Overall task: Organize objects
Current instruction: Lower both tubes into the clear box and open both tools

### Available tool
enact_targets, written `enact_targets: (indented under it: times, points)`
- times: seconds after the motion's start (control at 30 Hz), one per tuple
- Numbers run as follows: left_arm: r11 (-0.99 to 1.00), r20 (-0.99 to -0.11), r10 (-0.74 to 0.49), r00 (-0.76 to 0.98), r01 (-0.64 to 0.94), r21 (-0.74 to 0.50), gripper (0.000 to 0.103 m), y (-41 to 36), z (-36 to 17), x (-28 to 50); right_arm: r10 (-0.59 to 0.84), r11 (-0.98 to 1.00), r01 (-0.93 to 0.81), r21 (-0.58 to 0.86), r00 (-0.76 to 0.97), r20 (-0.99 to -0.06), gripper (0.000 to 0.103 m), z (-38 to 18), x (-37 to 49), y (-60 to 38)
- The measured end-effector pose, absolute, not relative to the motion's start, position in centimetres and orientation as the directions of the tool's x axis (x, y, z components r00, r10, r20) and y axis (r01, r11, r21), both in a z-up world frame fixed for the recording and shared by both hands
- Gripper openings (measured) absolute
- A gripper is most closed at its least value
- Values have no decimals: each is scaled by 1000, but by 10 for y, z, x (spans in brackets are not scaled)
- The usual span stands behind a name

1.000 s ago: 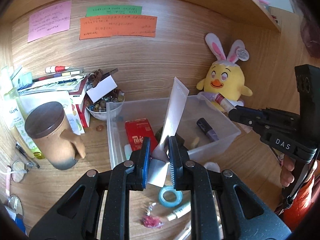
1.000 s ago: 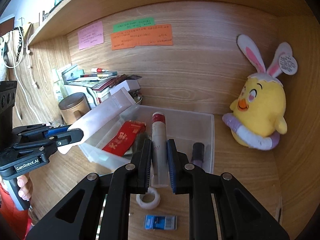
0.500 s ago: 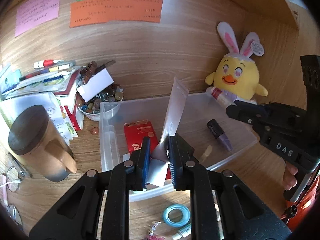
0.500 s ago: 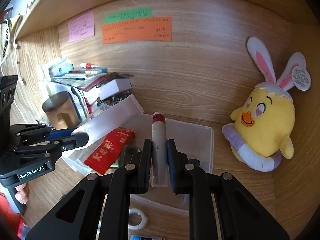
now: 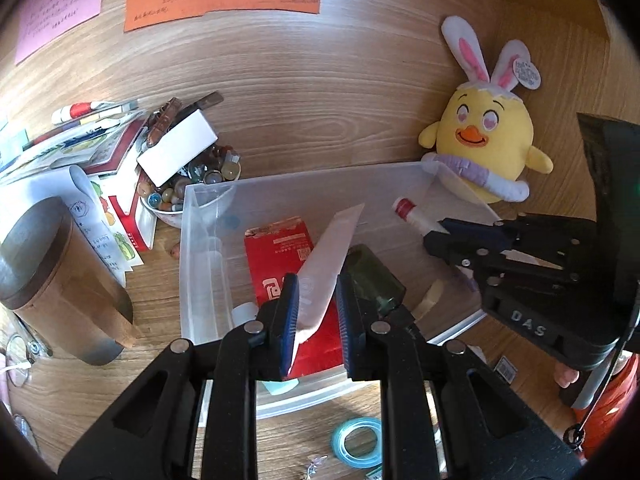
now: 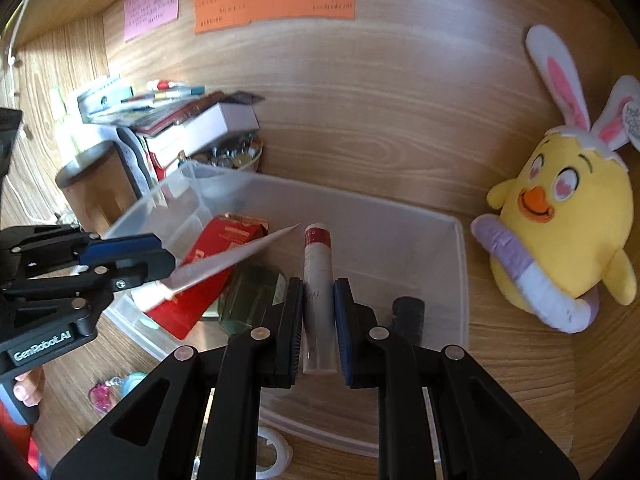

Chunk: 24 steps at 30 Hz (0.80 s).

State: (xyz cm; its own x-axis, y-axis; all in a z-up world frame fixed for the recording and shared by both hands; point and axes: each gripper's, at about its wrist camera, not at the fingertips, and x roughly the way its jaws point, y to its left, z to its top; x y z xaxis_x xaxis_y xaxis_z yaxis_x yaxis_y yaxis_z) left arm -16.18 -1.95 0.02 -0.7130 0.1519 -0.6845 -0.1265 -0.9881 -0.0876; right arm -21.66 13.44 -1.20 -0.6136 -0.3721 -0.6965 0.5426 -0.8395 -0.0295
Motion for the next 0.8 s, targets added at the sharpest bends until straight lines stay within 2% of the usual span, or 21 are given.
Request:
enact_targets:
  times: [0.1,0.17,0.3,0.37,0.43,0.57,0.63,0.8]
  points:
    - [-988,-684,152,-713,-132,-81,18,-18,0,-161,-363,-836,547,-35,-601,-712,14,-18,-219,131]
    - [-987,-681,159,-715,-133,-90,23,-19,0,-159,-362,-835,549,-31,-592,-720,14,-22,-219,130]
    - [-988,-671,150,-726,-128,-82,42,-19,2,-155,-360,-833,552,-34,-587,-725,14,-23,-219,129]
    - [-989,-665,148,-732,-127,-80,47,-19,4,-153,-354,-837,546,-34,-588,-727,18,-23,-220,129]
    - [-989,-659,149,-737,-126,-82,51,-20,7,-151,-348,-840,542,-35,-588,-730,27,-23,-220,130]
    - [-988,-649,150,-745,-125,-86,58,-23,12,-145,-340,-843,537,-47,-597,-727,32,-19,-217,131]
    - [-989,-643,146,-751,-119,-86,69,-24,16,-141,-338,-841,537,-59,-608,-719,37,-14,-212,132]
    - [-993,-616,111,-780,-103,-48,85,-25,26,-126,-329,-840,533,-101,-650,-685,52,-1,-197,136]
